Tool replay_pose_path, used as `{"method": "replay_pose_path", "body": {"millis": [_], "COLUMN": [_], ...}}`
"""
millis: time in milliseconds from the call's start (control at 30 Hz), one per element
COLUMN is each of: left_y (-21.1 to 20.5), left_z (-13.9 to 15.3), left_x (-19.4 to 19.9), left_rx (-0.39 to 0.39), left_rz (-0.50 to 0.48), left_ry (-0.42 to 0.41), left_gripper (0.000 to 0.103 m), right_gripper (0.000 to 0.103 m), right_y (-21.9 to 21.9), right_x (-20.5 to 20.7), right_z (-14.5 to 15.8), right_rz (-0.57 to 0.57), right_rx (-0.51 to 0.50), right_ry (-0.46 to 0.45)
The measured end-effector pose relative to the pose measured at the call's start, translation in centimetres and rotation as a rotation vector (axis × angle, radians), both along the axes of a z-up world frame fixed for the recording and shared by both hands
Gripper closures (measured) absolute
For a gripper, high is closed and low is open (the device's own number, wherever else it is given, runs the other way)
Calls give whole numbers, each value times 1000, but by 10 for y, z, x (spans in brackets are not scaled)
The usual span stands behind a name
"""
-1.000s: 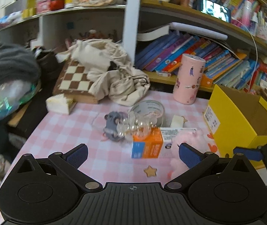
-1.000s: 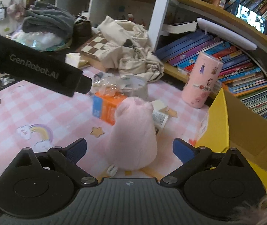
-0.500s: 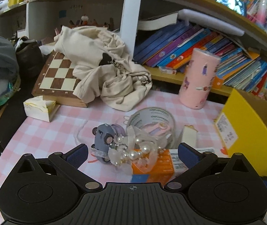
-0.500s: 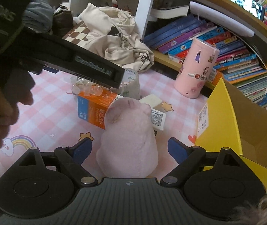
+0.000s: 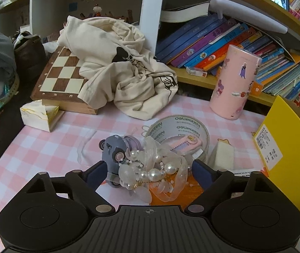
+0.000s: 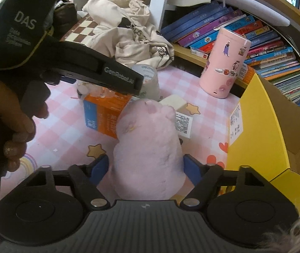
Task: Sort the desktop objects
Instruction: 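Close right gripper on the pink pig while left gripper grasps the pearl accessory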
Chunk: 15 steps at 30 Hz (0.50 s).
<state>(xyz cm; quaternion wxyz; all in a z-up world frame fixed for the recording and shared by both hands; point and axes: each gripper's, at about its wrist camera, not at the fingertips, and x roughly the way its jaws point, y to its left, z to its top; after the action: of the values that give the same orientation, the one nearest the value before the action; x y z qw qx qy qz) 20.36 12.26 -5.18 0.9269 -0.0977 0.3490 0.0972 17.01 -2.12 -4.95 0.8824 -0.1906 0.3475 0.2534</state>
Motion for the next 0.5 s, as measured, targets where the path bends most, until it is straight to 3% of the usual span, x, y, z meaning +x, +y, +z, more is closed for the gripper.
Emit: {"method": "replay_pose_path", "body": {"millis": [100, 300, 333, 400, 500], "left_y": [2, 4, 5, 7, 10], "left_z": [1, 4, 5, 8, 12], "left_x": [0, -10, -13, -21, -33], "left_rx": [-9, 20, 16, 19, 31], "left_rz": [2, -14, -22, -33, -65], "left_ry": [-4, -20, -24, -26, -44], "left_gripper": [34, 44, 79, 78, 88], "right_gripper": [39, 44, 44, 44, 44], "right_y": [-3, -10, -13, -18, -25], "right_x": [3, 1, 0, -3, -8], "right_z": [1, 4, 5, 7, 8], "right_rz": [-6, -10, -13, -18, -24], "right_rx": [11, 37, 43, 53, 64], "right_ry": [6, 24, 29, 38, 53]}}
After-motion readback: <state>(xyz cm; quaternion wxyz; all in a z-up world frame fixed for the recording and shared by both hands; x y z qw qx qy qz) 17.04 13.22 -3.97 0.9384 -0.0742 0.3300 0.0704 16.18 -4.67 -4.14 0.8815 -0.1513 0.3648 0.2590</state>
